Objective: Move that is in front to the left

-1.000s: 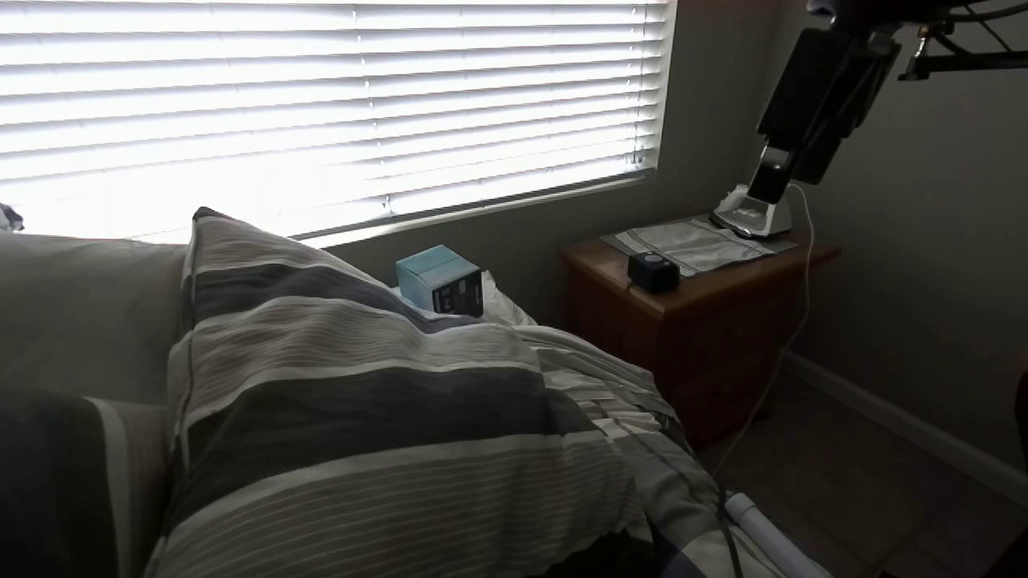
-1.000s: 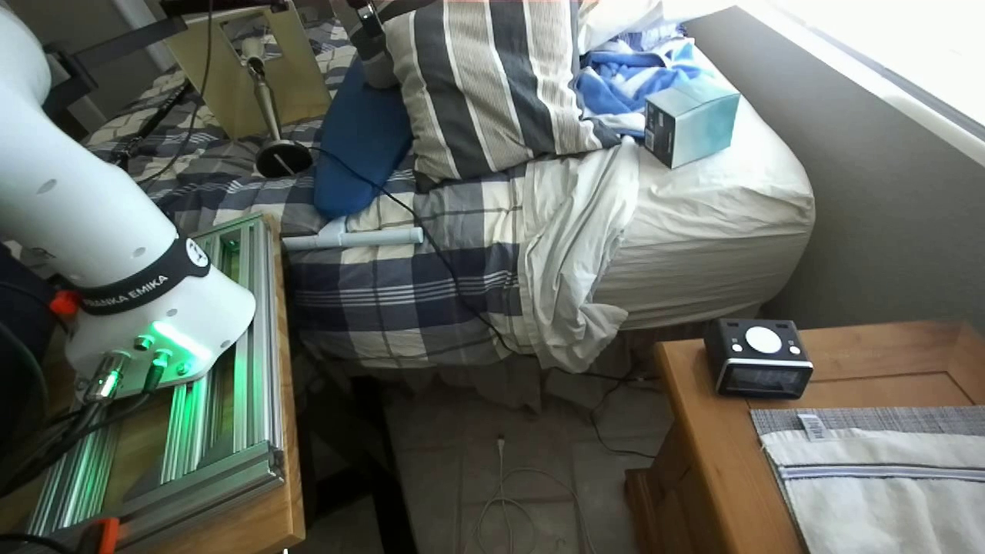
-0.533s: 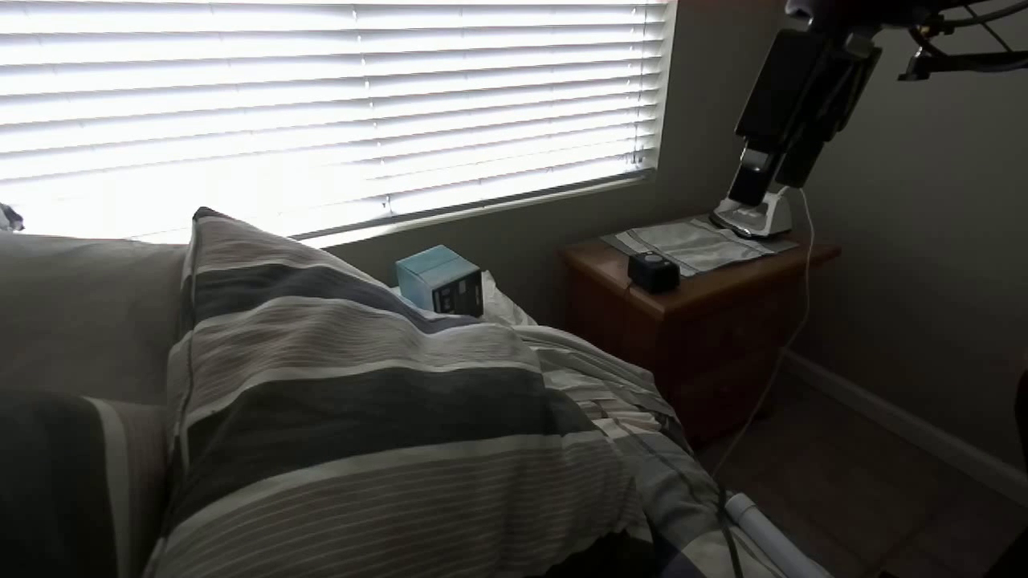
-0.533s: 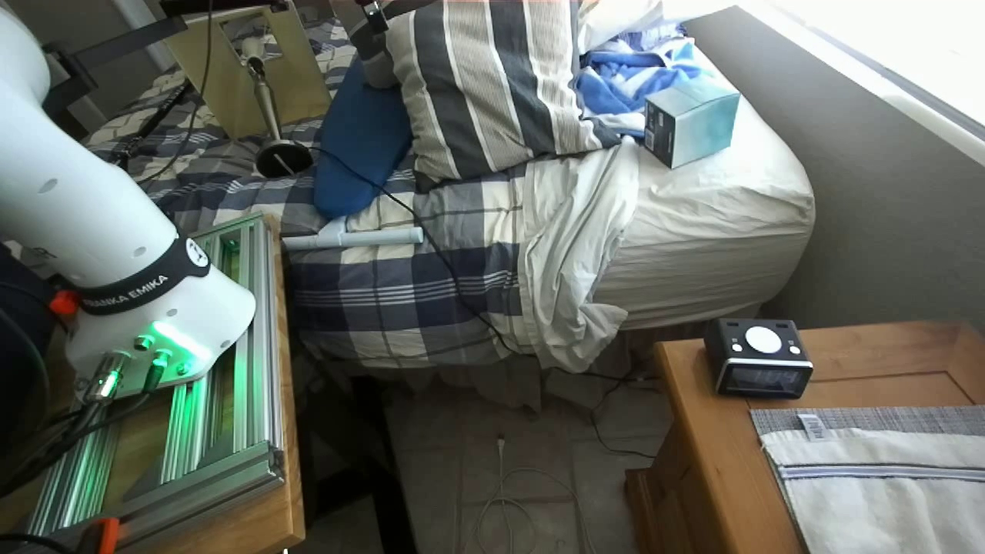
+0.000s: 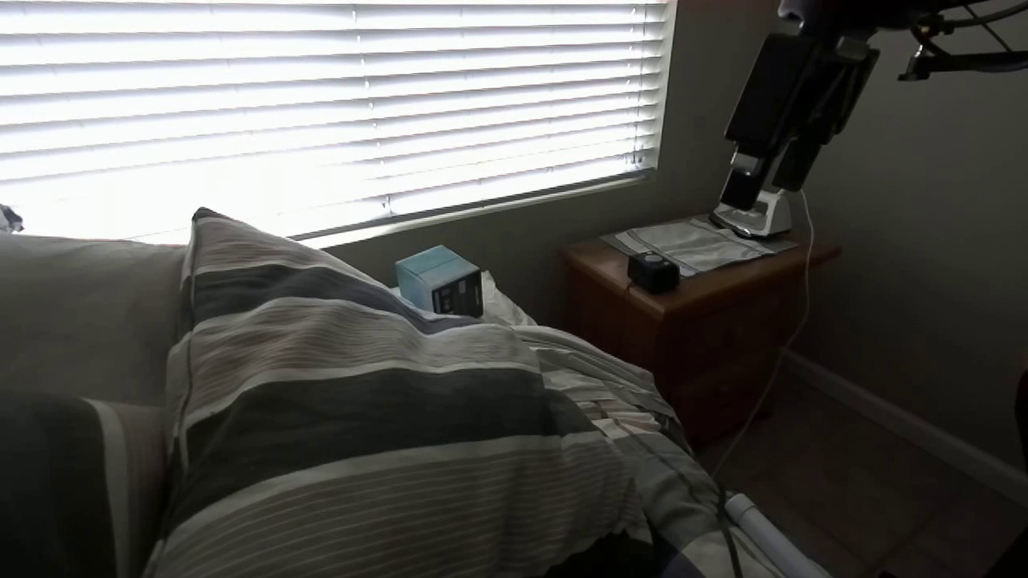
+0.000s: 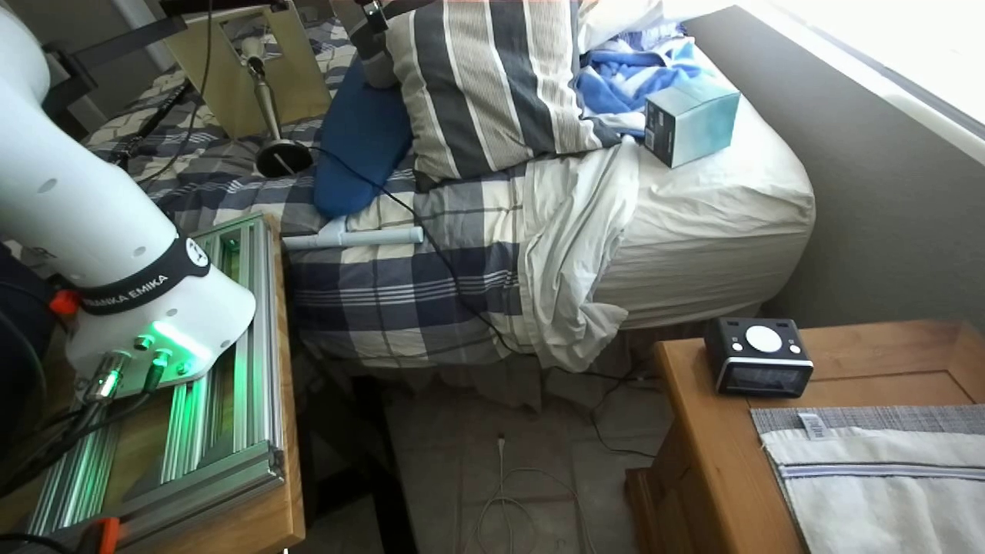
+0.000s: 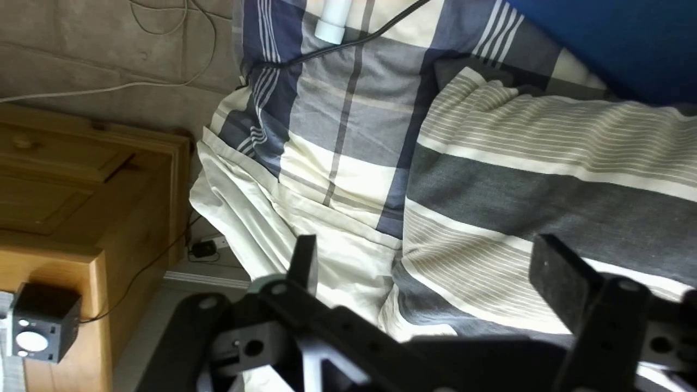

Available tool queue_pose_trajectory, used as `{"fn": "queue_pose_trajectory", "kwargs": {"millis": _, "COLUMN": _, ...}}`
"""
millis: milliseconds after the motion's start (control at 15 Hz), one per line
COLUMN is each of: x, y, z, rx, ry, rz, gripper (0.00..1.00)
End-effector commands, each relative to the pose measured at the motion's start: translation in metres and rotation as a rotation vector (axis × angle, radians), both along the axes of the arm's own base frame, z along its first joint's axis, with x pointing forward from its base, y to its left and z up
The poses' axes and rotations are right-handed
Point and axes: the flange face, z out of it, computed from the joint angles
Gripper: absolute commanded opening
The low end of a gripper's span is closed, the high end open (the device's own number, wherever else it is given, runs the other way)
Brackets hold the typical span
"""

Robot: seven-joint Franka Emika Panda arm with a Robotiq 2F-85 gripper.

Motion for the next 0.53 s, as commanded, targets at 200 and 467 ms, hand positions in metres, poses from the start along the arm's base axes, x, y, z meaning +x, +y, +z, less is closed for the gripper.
{"fn": "queue_pose_trajectory", "kwargs": {"millis": 200, "x": 0.071, "y": 0.085, "z": -0.002, "rx": 0.012, "ry": 0.076, "rz": -0.097, "gripper": 1.0}}
{"fn": "queue_pose_trajectory", "kwargs": {"millis": 467, "x": 0.114, "y": 0.127, "z": -0.014, "rx": -0.053, "ry": 0.102, "rz": -0.195, "gripper": 1.0}}
